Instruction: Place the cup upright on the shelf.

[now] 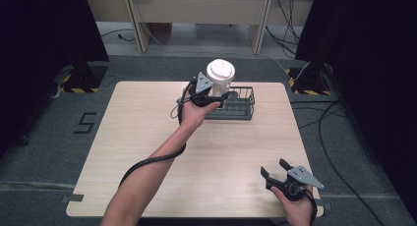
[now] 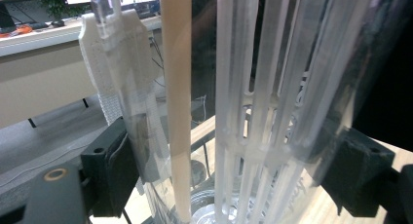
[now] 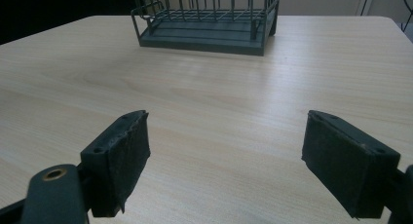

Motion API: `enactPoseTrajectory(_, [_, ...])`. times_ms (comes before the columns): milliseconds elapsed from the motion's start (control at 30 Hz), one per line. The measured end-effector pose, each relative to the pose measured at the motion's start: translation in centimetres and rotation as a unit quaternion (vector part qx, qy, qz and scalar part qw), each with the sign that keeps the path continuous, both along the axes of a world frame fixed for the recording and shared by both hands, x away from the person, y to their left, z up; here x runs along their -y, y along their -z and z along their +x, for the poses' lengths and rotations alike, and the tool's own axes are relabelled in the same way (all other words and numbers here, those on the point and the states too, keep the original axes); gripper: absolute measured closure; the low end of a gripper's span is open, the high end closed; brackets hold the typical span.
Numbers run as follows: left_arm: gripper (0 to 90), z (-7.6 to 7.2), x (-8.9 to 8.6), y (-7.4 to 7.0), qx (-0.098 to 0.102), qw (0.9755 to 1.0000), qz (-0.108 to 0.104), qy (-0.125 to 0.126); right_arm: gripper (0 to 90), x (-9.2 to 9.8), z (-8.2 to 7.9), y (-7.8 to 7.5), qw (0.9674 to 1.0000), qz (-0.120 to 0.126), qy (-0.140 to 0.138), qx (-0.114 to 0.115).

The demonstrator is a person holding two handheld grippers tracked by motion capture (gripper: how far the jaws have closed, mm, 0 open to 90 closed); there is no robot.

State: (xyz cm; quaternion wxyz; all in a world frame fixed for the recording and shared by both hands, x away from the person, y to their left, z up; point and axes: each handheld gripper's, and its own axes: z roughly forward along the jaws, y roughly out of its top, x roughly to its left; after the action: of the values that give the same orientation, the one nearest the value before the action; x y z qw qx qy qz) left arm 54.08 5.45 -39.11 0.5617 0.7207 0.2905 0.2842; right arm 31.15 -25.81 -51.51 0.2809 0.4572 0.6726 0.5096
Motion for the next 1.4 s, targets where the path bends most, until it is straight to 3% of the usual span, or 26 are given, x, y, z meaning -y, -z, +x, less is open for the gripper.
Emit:
enactPoseTrajectory(933, [17.8,3.9,2.2,0.1,-0.014,0.9995,0.006,-0.027,18.1,0.2,0.0,0.0,1.0,0.006,0.0,0.001])
enactPoseTrajectory(1400, [17.8,4.8,3.1,1.0,-0.032,0.9988,0.003,-0.037,18.1,0.1,-0.2,0.0,1.0,0.003,-0.001,0.004])
